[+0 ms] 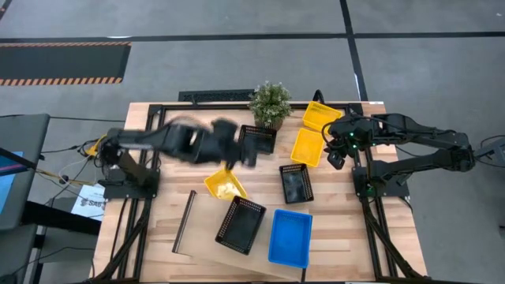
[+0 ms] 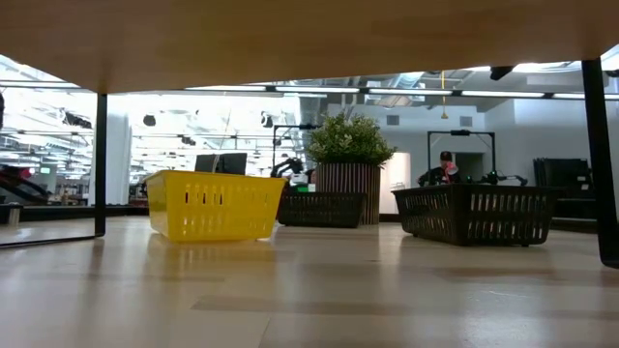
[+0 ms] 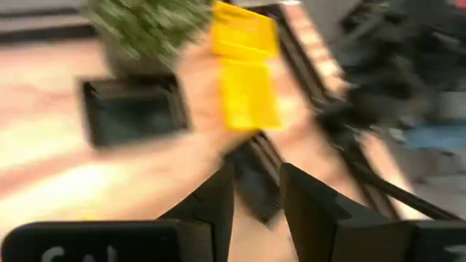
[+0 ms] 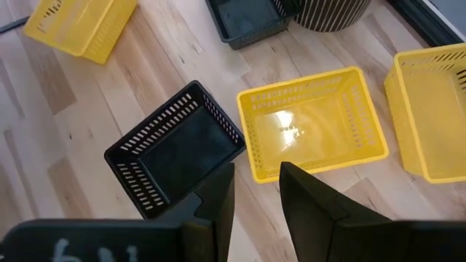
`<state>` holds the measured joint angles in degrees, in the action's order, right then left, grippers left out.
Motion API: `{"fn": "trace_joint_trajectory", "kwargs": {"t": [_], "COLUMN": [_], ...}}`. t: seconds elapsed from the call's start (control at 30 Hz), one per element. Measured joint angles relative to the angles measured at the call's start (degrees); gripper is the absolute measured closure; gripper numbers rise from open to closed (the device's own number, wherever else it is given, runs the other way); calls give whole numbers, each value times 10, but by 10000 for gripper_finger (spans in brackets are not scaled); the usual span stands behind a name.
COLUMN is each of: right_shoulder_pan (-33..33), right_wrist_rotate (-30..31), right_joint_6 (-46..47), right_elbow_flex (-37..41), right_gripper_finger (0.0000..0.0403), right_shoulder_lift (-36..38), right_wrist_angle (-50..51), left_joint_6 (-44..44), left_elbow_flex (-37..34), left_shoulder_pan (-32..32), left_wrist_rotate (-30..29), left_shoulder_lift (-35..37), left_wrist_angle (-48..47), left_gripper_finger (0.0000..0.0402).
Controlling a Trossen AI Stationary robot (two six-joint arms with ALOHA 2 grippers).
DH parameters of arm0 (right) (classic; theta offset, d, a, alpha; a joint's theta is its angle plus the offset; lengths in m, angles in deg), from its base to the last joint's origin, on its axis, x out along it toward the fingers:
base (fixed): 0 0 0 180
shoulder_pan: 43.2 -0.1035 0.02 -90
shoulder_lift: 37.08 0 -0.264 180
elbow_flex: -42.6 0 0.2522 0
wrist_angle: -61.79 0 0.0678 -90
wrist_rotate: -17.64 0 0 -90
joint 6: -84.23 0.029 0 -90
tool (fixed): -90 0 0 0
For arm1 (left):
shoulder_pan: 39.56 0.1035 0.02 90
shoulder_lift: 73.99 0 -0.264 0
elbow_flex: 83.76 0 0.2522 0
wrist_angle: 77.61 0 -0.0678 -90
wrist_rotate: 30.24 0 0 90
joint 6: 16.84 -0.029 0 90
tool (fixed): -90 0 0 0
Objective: Stack baskets on shelf by color
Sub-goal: Stack the top black bin on top of the black bin on the shelf
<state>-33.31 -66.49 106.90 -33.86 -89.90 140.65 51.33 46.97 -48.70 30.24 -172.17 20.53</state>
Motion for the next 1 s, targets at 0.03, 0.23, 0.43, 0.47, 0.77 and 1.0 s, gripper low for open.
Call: {"fn": "trace_joint_trajectory", "kwargs": {"t": [0.03, 0.23, 0.43, 0.47, 0.77, 1.0], "right_shoulder_pan": [0, 0, 0, 0, 1, 1], "right_wrist_rotate": [0, 0, 1, 1, 1, 2], "right_joint_6": [4, 17, 34, 34, 39, 39], "right_elbow_flex": [0, 0, 0, 0, 0, 0], "right_gripper_finger": [269, 269, 269, 268, 270, 270], "right_shoulder_lift": [0, 0, 0, 0, 0, 0], "right_wrist_angle": [0, 0, 0, 0, -14, -14], "left_joint_6": [-16, -96, -131, -136, -120, -102], "left_elbow_flex": [0, -17, -79, -97, -268, -364], "left_shoulder_pan": [26, 153, 228, 235, 273, 294], "left_wrist_rotate": [10, 62, 78, 83, 111, 111], "left_shoulder_lift": [-3, -25, -43, -43, -43, -42], "left_wrist_angle": [-8, -50, -41, -24, 159, 260], "left_gripper_finger": [299, 256, 191, 180, 127, 127]}}
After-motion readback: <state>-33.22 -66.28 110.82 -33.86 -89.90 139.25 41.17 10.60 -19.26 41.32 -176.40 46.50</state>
